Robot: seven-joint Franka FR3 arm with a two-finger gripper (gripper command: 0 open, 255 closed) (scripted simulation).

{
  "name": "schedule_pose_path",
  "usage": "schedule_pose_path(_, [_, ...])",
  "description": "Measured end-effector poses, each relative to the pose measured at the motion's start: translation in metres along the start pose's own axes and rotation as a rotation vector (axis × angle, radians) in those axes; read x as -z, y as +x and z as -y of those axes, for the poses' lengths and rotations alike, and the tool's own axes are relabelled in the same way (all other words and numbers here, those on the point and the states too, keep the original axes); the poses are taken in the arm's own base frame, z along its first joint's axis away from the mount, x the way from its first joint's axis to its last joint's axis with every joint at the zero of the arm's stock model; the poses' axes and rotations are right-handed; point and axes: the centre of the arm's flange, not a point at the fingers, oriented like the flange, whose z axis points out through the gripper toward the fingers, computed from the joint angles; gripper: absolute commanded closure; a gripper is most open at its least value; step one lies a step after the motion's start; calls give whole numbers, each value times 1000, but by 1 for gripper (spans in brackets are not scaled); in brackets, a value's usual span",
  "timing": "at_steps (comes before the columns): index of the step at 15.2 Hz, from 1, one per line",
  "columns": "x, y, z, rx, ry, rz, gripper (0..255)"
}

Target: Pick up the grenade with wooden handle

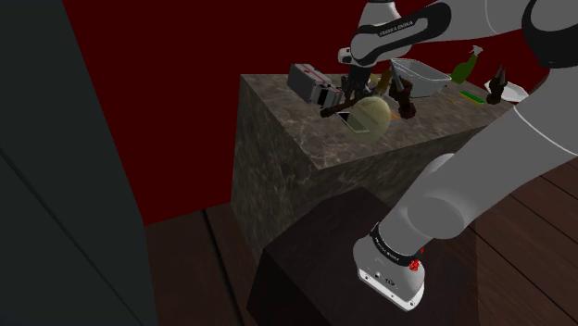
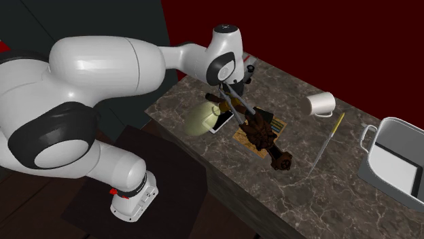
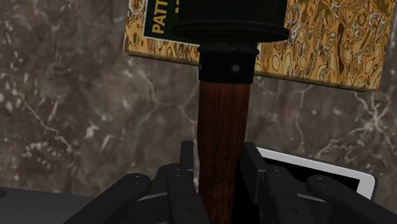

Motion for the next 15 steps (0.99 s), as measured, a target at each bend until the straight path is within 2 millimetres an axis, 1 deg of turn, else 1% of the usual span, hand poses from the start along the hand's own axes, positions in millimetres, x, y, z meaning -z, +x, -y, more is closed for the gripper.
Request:
schedule_pose_path(8, [36, -7, 0, 2, 4, -1, 255])
schedule_pose_path(13, [64, -14, 1, 0, 1, -1, 255])
schedule_pose_path(15, [71, -15, 1, 0, 2, 0, 255])
